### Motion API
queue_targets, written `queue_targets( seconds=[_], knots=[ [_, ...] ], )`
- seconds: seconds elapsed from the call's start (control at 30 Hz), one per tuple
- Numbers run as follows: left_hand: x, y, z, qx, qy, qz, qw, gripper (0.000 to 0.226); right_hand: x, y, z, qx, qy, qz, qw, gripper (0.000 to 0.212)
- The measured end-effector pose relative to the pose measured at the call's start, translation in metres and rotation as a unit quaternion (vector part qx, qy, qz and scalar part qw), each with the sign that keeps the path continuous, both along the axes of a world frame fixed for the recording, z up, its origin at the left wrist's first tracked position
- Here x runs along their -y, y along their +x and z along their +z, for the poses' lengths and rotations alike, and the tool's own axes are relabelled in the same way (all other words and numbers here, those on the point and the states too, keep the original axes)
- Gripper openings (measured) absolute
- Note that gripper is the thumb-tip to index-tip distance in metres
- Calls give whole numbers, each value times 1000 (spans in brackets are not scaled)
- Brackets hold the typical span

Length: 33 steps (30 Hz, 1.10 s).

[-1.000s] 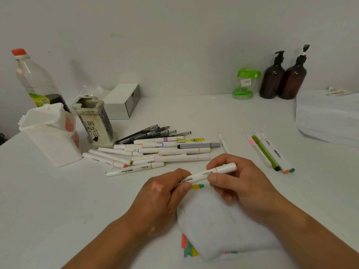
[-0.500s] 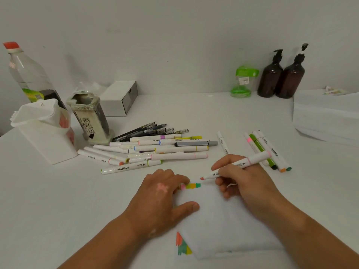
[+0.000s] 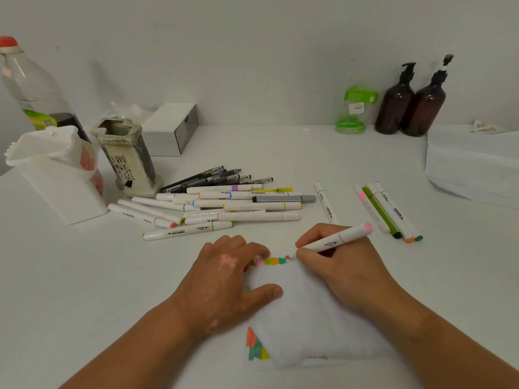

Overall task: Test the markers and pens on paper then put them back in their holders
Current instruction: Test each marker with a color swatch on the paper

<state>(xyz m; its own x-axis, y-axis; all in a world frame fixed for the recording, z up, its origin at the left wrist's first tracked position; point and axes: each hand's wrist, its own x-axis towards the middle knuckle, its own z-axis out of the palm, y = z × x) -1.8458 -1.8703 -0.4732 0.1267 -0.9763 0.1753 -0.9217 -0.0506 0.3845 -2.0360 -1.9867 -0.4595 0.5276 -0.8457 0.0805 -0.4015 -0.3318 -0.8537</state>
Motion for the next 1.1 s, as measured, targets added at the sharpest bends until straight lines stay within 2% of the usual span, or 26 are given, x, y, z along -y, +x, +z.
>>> queue_targets(
  seconds=[0.13, 0.5, 0.77, 1.1],
  knots=[
    [0, -1, 1, -3, 3, 3, 1000, 61, 0, -1, 1, -14, 6, 22, 1000, 11],
    [0, -2, 0, -4, -4, 12, 1000, 61, 0, -1, 4, -13, 10, 0, 1000, 10],
    [0, -2, 0, -4, 3, 18, 1000, 62, 2, -3, 7, -50, 14, 15, 999, 9],
    [1, -2, 1, -4, 4, 22, 1000, 63, -3, -4, 10, -54, -34, 33, 997, 10]
  ],
)
